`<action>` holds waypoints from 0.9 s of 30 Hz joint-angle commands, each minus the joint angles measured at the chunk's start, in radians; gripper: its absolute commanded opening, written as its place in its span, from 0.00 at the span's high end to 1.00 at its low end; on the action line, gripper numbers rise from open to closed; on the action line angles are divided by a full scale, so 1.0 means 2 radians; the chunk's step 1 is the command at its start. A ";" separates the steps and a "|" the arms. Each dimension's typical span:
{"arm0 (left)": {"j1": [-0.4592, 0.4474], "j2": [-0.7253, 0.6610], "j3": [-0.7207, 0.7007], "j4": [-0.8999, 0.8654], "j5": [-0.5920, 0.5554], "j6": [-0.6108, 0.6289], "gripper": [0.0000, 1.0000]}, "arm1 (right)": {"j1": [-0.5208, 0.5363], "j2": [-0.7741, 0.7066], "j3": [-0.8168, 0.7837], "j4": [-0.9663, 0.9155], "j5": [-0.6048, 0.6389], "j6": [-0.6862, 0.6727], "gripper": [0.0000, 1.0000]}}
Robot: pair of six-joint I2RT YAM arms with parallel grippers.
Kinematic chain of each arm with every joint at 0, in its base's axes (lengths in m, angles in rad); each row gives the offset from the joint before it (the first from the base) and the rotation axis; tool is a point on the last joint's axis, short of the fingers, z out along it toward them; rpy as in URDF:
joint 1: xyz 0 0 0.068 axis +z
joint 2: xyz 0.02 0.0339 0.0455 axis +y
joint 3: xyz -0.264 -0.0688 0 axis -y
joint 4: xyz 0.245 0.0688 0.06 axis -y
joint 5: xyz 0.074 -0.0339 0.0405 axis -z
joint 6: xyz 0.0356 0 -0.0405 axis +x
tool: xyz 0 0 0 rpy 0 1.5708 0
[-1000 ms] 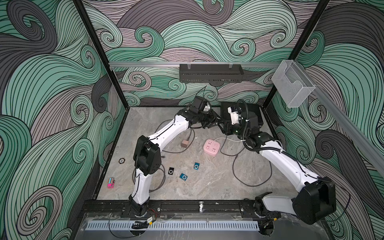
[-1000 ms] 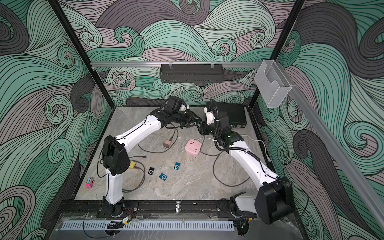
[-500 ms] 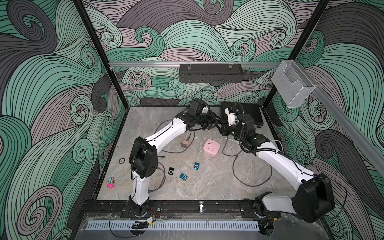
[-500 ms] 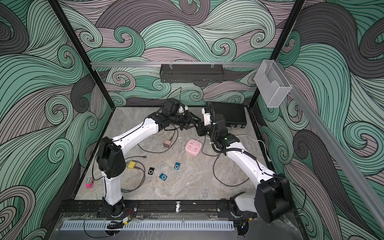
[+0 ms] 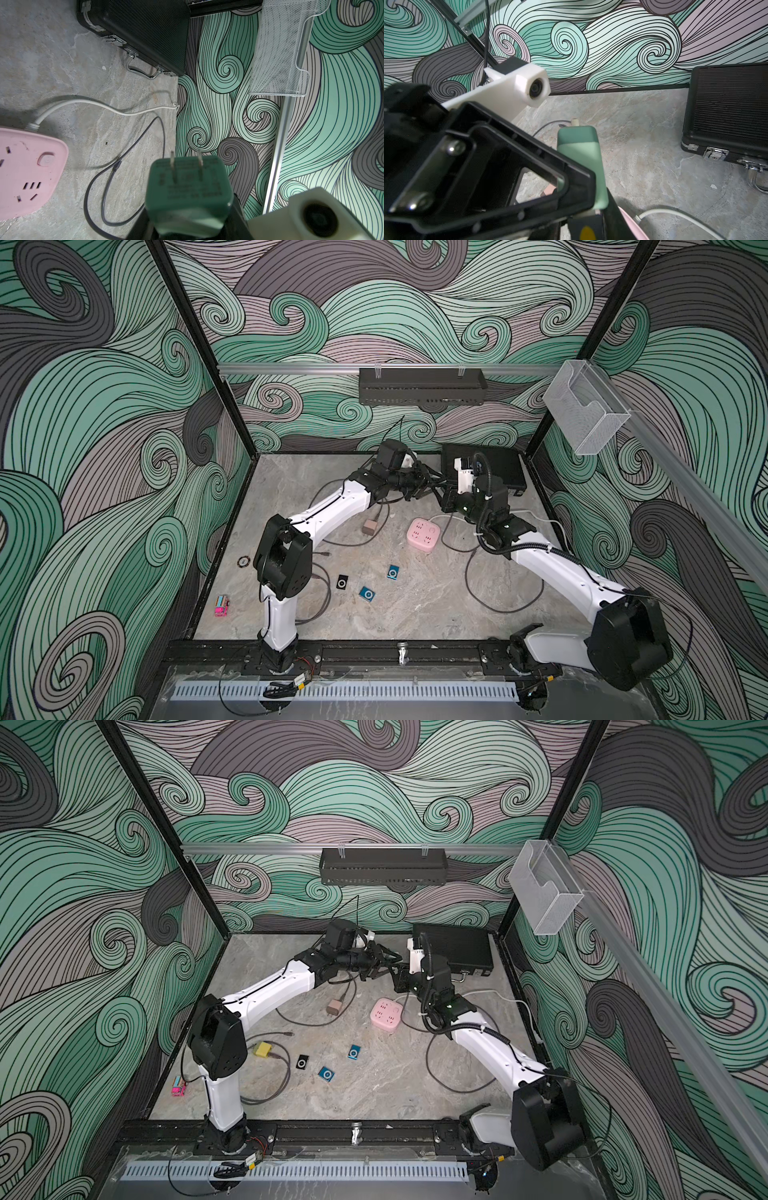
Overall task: Charge mp3
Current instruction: Pick up the plug from the center of the board.
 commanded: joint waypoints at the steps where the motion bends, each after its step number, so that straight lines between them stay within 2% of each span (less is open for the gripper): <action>1: -0.011 -0.025 -0.019 -0.002 0.050 -0.028 0.74 | -0.005 -0.010 -0.012 0.080 0.064 0.010 0.74; 7: -0.011 -0.026 -0.035 0.017 0.045 -0.045 0.74 | -0.004 -0.028 -0.035 0.118 0.077 0.004 0.67; 12: -0.011 -0.027 -0.047 0.040 0.045 -0.063 0.75 | -0.003 -0.046 -0.067 0.163 0.095 0.003 0.66; 18: -0.011 -0.031 -0.051 0.048 0.046 -0.070 0.75 | -0.002 -0.029 -0.045 0.126 0.073 -0.006 0.68; 22: -0.011 -0.033 -0.054 0.047 0.047 -0.070 0.75 | -0.001 -0.023 -0.051 0.142 0.073 0.001 0.78; 27: -0.012 -0.036 -0.062 0.037 0.048 -0.061 0.73 | -0.001 -0.025 -0.037 0.113 0.075 -0.002 1.00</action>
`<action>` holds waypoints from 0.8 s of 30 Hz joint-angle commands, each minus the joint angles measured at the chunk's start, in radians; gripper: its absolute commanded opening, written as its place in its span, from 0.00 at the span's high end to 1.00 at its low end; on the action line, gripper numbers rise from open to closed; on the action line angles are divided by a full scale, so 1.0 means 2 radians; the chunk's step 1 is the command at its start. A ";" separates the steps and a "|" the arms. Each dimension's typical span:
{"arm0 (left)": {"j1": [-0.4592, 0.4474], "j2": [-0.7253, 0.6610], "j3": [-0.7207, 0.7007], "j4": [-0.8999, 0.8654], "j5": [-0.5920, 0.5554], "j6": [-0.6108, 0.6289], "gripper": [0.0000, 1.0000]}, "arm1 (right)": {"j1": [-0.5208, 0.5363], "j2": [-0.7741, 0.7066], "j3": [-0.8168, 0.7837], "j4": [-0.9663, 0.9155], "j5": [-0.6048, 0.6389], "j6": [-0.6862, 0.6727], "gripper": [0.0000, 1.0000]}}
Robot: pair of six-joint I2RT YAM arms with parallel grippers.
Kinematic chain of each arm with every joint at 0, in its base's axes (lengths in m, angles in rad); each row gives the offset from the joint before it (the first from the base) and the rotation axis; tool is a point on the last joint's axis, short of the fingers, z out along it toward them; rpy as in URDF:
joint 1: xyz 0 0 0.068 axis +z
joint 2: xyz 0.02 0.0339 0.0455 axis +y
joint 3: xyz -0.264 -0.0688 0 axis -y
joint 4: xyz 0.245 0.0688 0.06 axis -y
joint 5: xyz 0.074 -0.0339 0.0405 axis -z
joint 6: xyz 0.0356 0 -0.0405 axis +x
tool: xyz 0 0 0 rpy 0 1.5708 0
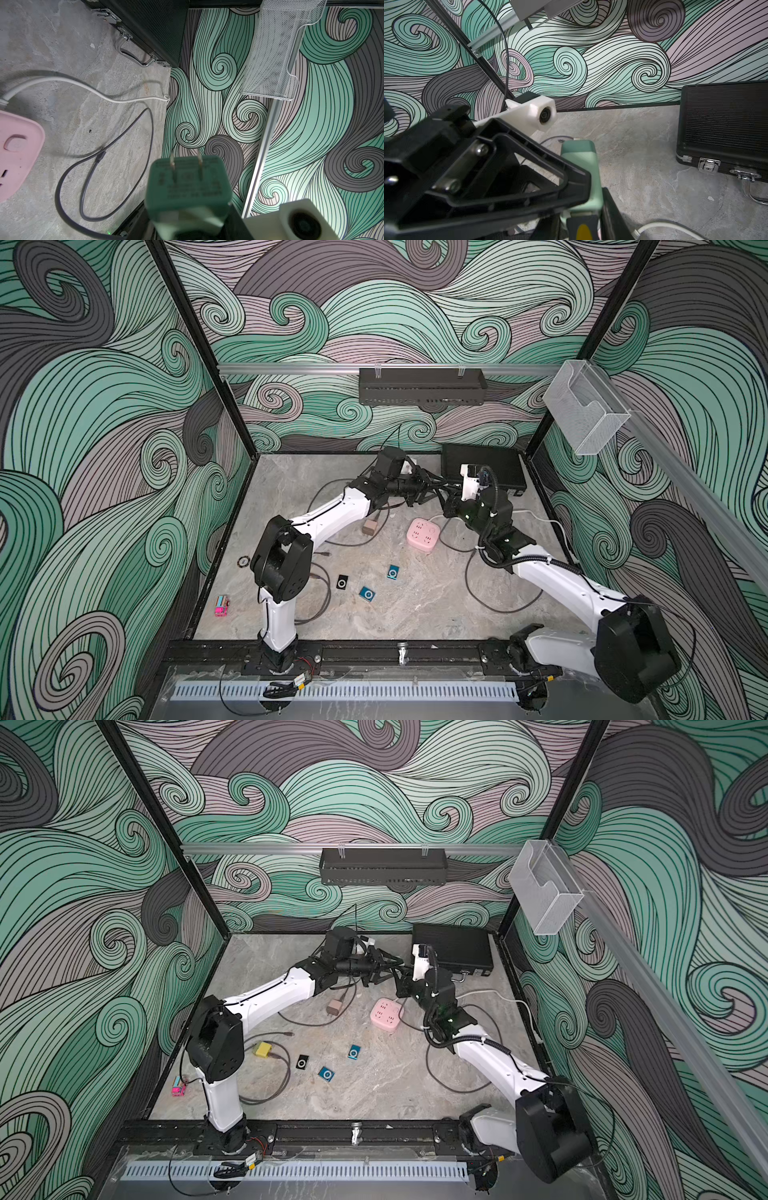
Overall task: Charge mp3
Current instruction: Pick up the plug from the center of the board.
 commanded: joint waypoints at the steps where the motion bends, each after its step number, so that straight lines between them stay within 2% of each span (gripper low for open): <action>1: -0.007 -0.026 -0.009 -0.038 0.033 0.008 0.73 | -0.007 -0.001 0.034 0.002 0.042 -0.006 1.00; 6: -0.007 -0.022 -0.015 -0.024 0.044 0.003 0.71 | -0.008 -0.012 0.046 -0.041 0.019 -0.021 1.00; 10: -0.004 -0.026 -0.007 -0.063 0.042 0.033 0.52 | -0.007 -0.022 0.062 -0.099 0.019 -0.036 1.00; 13: 0.012 -0.043 -0.002 -0.132 0.023 0.085 0.44 | -0.007 -0.033 0.081 -0.164 0.019 -0.051 1.00; 19: 0.053 -0.103 0.005 -0.258 -0.028 0.198 0.41 | -0.007 -0.035 0.141 -0.335 0.031 -0.065 1.00; 24: 0.092 -0.135 0.014 -0.370 -0.077 0.295 0.41 | -0.007 0.030 0.256 -0.575 0.054 -0.031 1.00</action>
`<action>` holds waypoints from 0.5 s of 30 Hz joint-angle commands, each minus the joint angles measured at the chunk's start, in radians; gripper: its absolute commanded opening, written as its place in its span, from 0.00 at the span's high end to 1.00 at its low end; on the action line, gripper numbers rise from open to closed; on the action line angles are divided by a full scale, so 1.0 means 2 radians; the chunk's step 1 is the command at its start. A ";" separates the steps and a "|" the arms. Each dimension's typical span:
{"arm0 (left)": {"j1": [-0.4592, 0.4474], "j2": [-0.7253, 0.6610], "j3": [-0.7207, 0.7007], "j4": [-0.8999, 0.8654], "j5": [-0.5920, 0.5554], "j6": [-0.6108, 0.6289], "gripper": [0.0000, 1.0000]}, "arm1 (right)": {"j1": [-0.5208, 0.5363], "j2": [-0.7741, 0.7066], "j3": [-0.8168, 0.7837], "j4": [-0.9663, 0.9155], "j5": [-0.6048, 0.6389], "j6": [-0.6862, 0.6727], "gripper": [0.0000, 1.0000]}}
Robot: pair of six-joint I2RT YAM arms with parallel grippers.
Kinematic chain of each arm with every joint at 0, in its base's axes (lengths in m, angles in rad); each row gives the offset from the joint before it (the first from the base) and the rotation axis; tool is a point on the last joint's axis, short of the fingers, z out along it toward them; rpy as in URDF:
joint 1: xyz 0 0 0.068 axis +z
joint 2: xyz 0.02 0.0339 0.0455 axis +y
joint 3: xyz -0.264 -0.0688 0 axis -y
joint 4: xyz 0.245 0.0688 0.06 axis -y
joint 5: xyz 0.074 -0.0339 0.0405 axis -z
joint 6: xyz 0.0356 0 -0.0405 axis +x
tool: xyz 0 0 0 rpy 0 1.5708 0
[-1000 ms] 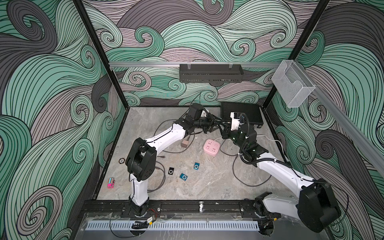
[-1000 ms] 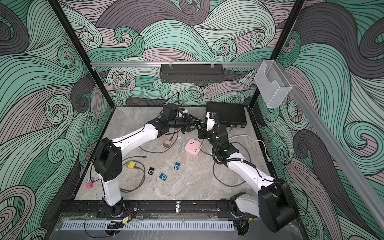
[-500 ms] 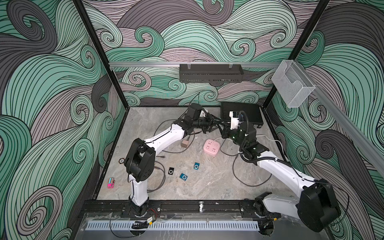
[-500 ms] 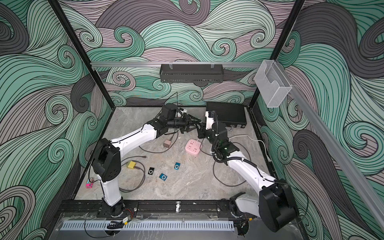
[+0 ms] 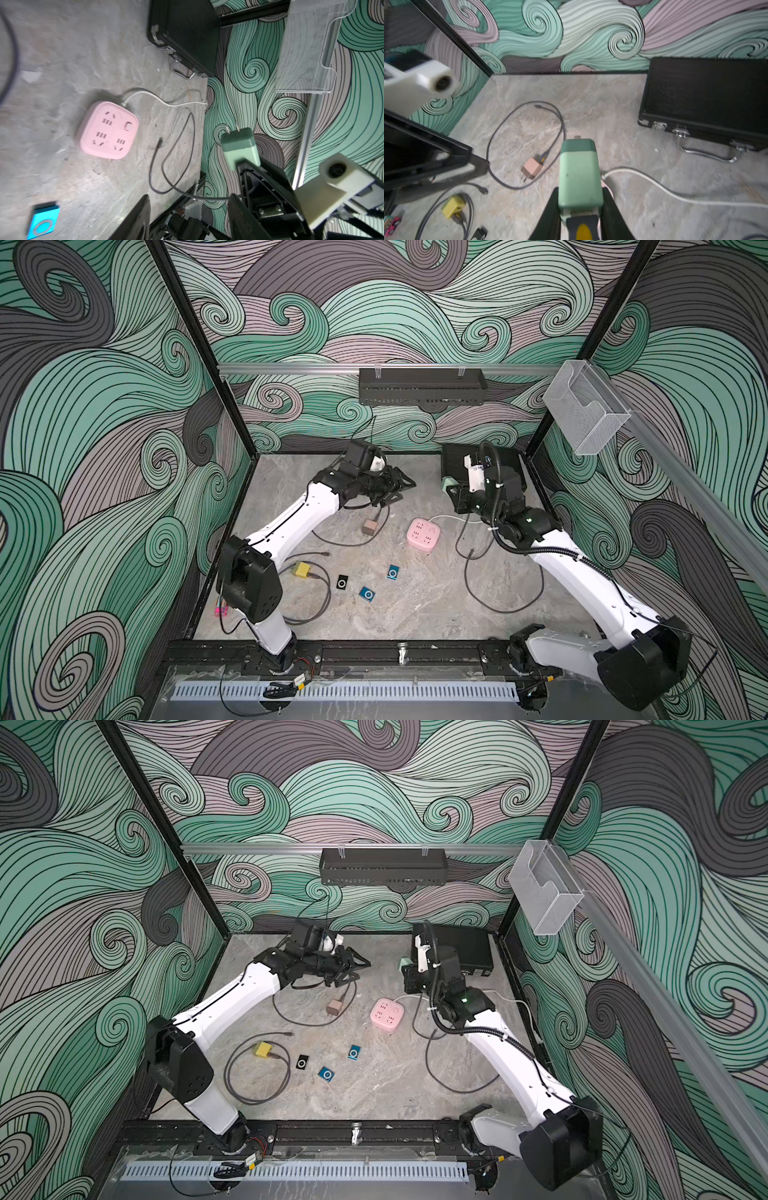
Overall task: Charge mp3
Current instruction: Pick up the plug from the center of the board, then insert the plug into the socket.
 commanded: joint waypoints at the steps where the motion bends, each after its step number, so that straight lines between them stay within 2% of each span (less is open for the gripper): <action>1: 0.024 -0.021 0.015 -0.121 -0.052 0.108 0.41 | -0.001 0.048 0.068 -0.210 0.027 0.030 1.00; 3: 0.037 -0.024 0.015 -0.150 -0.079 0.132 0.41 | 0.000 0.072 0.091 -0.260 0.024 0.052 1.00; 7: 0.047 -0.025 0.005 -0.162 -0.114 0.161 0.42 | 0.006 0.102 0.100 -0.290 -0.010 0.063 1.00; 15: 0.057 0.008 0.005 -0.167 -0.097 0.206 0.43 | 0.042 0.228 0.190 -0.334 -0.013 -0.019 1.00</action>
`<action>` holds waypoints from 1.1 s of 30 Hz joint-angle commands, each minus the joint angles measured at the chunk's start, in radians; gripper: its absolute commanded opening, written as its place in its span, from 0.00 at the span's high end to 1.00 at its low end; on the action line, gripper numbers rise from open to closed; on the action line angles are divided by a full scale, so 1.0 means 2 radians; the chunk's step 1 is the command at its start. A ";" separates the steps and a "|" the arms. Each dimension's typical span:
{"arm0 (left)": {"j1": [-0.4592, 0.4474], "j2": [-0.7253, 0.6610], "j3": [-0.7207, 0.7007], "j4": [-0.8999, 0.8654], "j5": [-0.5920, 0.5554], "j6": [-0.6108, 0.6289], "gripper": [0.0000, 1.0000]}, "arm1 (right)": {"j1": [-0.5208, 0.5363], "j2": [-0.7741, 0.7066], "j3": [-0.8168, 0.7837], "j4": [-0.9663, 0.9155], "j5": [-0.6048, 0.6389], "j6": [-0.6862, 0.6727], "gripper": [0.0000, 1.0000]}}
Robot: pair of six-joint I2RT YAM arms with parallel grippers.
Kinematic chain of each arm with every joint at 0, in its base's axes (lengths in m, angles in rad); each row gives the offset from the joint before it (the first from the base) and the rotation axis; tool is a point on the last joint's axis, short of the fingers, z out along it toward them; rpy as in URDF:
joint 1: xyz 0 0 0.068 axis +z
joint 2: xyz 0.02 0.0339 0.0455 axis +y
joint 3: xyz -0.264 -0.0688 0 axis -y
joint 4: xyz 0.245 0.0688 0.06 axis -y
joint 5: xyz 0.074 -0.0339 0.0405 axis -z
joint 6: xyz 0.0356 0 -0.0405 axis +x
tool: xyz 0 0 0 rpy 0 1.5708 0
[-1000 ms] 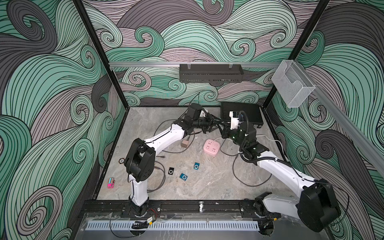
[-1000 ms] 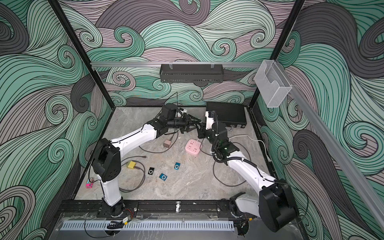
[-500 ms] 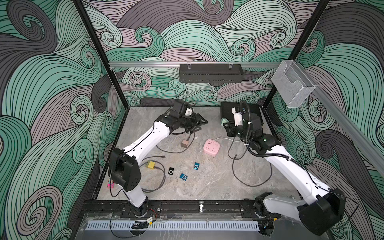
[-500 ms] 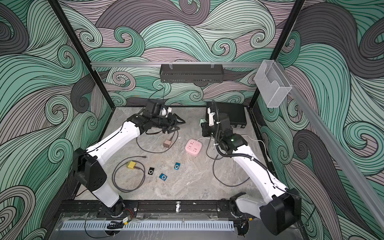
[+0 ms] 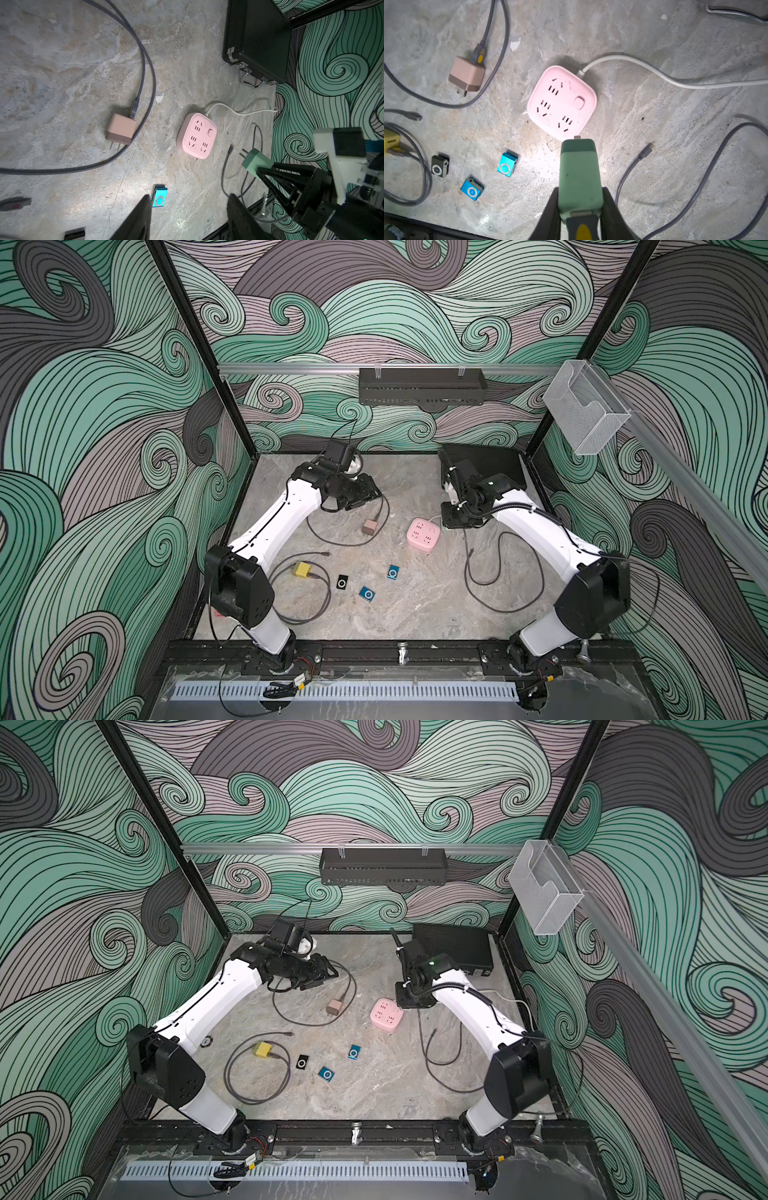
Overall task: Charge mp3
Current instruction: Insert the plug into the socket.
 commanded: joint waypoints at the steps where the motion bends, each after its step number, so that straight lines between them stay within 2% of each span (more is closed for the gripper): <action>1: 0.007 0.020 0.005 -0.022 -0.001 0.038 0.43 | 0.015 0.048 0.058 -0.046 -0.007 -0.053 1.00; 12: 0.015 0.035 0.004 -0.017 0.005 0.048 0.43 | 0.025 0.158 0.161 -0.066 0.005 -0.231 1.00; 20: 0.023 0.032 0.004 -0.016 -0.003 0.061 0.44 | 0.026 0.240 0.229 -0.130 -0.016 -0.359 1.00; 33: 0.034 0.026 -0.001 -0.002 -0.004 0.067 0.43 | 0.034 0.301 0.291 -0.178 0.042 -0.436 1.00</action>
